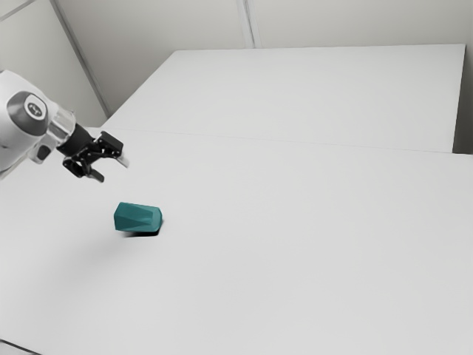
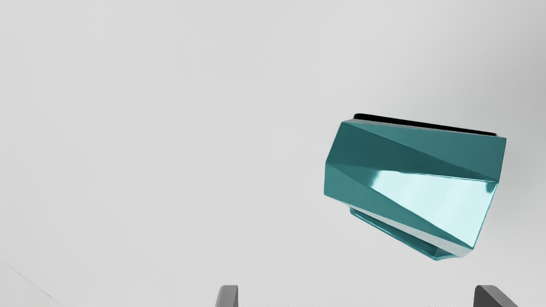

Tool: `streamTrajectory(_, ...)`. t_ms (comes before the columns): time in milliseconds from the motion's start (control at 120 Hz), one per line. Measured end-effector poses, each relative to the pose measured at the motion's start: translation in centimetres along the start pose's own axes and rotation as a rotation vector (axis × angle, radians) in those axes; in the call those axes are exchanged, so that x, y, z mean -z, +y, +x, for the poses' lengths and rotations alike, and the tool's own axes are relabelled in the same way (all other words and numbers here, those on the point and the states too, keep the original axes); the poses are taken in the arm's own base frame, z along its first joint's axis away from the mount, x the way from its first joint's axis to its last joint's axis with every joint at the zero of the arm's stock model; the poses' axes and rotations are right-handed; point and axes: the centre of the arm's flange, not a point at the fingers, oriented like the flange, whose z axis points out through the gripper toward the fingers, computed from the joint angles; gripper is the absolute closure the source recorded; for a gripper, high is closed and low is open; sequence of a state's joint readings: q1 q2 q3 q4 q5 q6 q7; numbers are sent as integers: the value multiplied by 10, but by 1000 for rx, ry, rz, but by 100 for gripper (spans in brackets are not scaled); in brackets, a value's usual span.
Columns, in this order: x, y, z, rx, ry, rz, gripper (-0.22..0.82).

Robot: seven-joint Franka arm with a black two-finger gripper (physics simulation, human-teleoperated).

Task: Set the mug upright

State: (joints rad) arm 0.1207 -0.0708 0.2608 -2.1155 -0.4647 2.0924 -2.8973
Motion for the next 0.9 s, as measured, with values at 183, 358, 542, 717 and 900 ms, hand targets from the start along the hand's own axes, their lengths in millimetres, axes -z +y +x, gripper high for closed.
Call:
streamTrajectory(183, -21, 8, -4, 26, 1, -5, 0)
streamTrajectory(358, -28, 29, 6, 42, 27, -38, 0)
streamTrajectory(542, -25, 82, 14, 140, 60, -49, 0)
streamTrajectory(717, -23, 138, 16, 244, 87, -53, 0)
streamTrajectory(900, -44, 106, -4, 162, 133, -75, 0)
